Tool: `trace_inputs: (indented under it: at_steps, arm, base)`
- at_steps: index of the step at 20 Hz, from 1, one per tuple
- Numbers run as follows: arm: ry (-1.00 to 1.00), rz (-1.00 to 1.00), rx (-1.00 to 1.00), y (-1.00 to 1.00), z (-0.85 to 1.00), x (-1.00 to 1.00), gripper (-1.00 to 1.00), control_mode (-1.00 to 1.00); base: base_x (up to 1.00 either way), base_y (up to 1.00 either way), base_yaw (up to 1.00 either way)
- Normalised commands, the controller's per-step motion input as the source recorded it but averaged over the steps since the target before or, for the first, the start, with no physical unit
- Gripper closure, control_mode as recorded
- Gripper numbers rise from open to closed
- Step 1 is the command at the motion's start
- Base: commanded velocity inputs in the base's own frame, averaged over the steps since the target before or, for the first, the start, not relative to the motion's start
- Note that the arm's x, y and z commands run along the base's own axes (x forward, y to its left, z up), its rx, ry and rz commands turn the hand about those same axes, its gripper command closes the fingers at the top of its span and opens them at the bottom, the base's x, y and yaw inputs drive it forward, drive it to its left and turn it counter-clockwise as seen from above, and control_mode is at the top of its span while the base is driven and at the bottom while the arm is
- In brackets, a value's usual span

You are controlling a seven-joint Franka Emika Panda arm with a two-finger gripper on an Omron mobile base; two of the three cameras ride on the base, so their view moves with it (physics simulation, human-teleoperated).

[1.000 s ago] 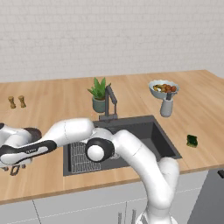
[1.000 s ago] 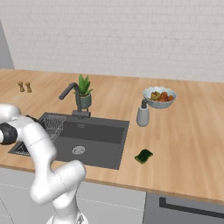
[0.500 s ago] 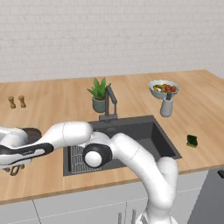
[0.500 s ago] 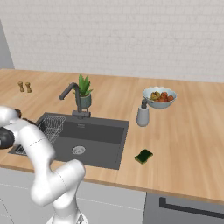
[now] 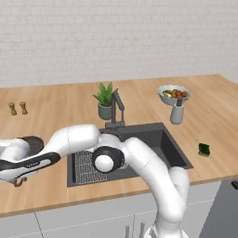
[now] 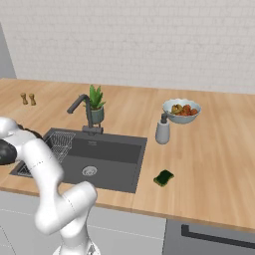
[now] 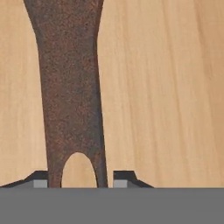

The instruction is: Pick the pan and sponge and place them into the sink. Then turn on the water.

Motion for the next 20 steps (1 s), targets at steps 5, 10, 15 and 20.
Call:
trace_inputs:
  at_steps: [5, 10, 15, 20]
  arm:
    - [-0.15, 0.00, 0.01, -0.86, -0.81, -0.62, 1.00, -1.00]
    - [-0.36, 0.00, 0.07, -0.56, -0.14, -0.46, 1.00, -1.00]
    - [-0.27, 0.00, 0.06, -0.22, 0.57, -0.06, 1.00, -1.00]
    - [0.01, 0.00, 0.03, -0.12, 0.99, 0.00, 1.00, -1.00]
  base:
    - [0.00, 0.00, 0.00]
    - [0.00, 0.00, 0.00]
    - [0.00, 0.00, 0.00]
    - [0.00, 0.00, 0.00]
